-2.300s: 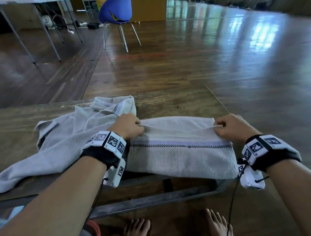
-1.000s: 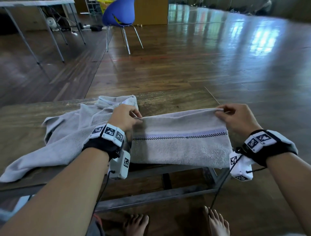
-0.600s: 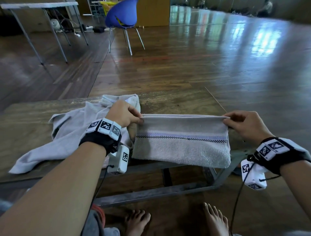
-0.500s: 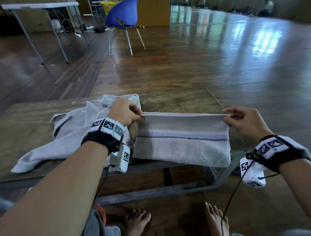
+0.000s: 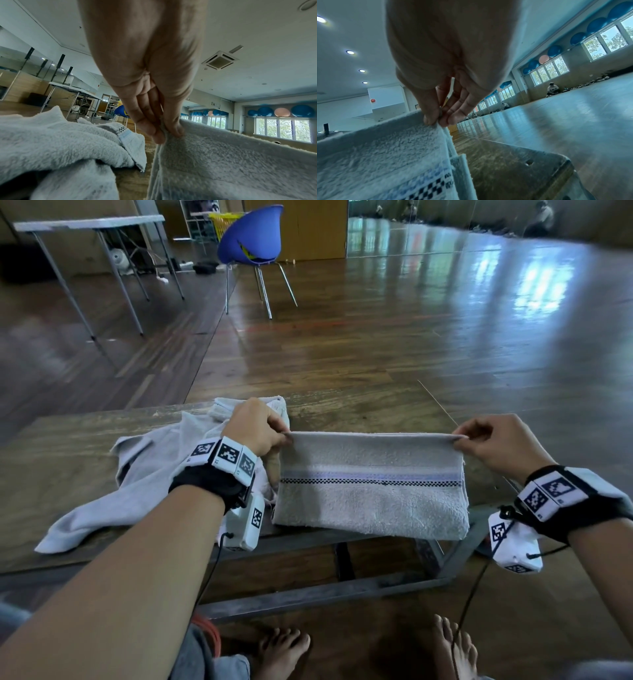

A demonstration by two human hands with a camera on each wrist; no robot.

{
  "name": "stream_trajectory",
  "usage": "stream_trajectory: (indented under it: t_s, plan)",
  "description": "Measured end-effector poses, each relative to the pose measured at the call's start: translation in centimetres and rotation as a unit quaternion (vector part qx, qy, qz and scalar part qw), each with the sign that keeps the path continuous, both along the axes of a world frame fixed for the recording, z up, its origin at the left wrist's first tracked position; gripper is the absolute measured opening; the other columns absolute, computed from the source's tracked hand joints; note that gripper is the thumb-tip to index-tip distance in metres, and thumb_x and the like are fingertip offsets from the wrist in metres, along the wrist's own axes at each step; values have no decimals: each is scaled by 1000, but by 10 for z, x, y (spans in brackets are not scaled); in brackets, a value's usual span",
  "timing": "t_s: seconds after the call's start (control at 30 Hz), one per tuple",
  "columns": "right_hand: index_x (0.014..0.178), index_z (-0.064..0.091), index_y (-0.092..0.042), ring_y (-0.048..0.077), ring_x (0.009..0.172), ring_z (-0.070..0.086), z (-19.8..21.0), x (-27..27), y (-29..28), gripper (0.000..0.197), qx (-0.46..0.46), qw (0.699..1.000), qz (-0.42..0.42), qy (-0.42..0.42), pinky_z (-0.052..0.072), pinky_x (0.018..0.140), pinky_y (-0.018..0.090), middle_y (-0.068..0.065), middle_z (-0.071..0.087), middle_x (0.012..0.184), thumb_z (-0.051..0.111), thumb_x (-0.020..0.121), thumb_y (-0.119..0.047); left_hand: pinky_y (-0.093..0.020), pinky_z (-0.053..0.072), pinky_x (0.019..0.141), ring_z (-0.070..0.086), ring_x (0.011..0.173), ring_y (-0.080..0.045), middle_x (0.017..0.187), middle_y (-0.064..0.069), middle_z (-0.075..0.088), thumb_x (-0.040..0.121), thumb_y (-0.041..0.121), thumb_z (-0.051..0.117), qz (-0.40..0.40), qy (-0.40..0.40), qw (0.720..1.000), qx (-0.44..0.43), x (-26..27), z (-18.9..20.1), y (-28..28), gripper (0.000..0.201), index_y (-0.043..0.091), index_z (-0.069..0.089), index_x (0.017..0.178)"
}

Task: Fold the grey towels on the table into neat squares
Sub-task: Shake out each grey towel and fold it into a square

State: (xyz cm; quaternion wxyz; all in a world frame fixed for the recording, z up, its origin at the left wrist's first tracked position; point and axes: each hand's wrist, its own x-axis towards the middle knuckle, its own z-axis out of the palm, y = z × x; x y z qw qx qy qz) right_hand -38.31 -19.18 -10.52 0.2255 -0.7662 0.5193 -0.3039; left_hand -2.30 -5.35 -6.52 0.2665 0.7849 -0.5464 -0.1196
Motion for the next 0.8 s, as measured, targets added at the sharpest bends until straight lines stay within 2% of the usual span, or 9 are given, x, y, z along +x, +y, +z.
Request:
stream_trajectory:
  t_s: [0.17, 0.27, 0.37, 0.43, 0.53, 0.6, 0.67, 0.73, 0.8]
  plan:
    - [87, 79, -27, 17, 81, 65, 4, 2, -2, 7, 57, 990, 10, 128, 47, 78, 30, -3, 73, 82, 77, 85, -21, -35, 60, 67, 68, 55, -19, 68, -14, 73, 83, 14, 78, 10, 54, 995, 86, -7, -2, 1, 9, 10, 70, 83]
    - [76, 77, -31, 18, 77, 61, 15, 5, -7, 9, 87, 981, -27, 169, 43, 70, 22, -5, 69, 74, 75, 84, -26, -35, 60, 55, 72, 55, -27, 71, -19, 72, 87, 4, 72, 26, 160, 985, 54, -15, 4, -4, 10, 6, 64, 81]
    - [71, 75, -17, 16, 58, 68, 32, 14, -21, 12, 20, 995, -97, 1, 47, 49, 16, -4, 68, 54, 71, 82, -20, -40, 62, 67, 73, 72, -29, 86, -18, 73, 88, 6, 70, 59, 147, 984, -87, -23, 21, -21, 3, 5, 69, 85]
    - [89, 75, -16, 18, 63, 74, 47, 23, -27, 6, -9, 977, -100, -190, 58, 53, 25, 2, 75, 66, 70, 85, -16, -35, 59, 76, 69, 82, -25, 85, -8, 72, 87, 12, 70, 73, 100, 973, -196, -24, 36, -30, 1, 11, 69, 87]
    - [89, 72, -30, 23, 86, 77, 67, 25, -26, 12, -82, 930, -39, -358, 64, 66, 42, 12, 76, 97, 70, 90, -18, -21, 53, 72, 64, 77, -1, 81, 10, 65, 87, 16, 69, 53, 105, 928, -354, -25, 62, -31, 7, 19, 65, 91]
    - [94, 72, -30, 24, 94, 76, 75, 22, -18, 9, -131, 901, 8, -414, 64, 69, 44, 10, 76, 103, 70, 91, -21, -10, 50, 73, 63, 77, 11, 88, 12, 67, 87, 15, 70, 18, 122, 895, -429, -25, 75, -25, 11, 11, 67, 97]
    - [97, 71, -28, 25, 99, 75, 74, 21, -9, 8, -161, 881, 45, -443, 64, 73, 42, 5, 76, 104, 70, 93, -21, -13, 53, 80, 67, 87, 5, 99, 6, 71, 86, 16, 73, -13, 125, 883, -453, -22, 78, -15, 18, 7, 69, 101]
    - [97, 69, -29, 22, 100, 74, 66, 20, -3, 13, -163, 883, 62, -436, 63, 77, 38, 0, 77, 104, 69, 95, -17, -15, 54, 79, 68, 87, 2, 101, 5, 72, 86, 15, 75, -36, 130, 892, -431, -18, 72, -5, 20, 7, 70, 103]
    - [95, 68, -32, 15, 93, 75, 54, 14, 3, 19, -139, 910, 58, -387, 62, 80, 33, -7, 77, 96, 68, 95, -13, -10, 50, 69, 64, 73, 8, 92, 7, 72, 85, 16, 76, -41, 114, 925, -361, -11, 57, 2, 20, 9, 72, 103]
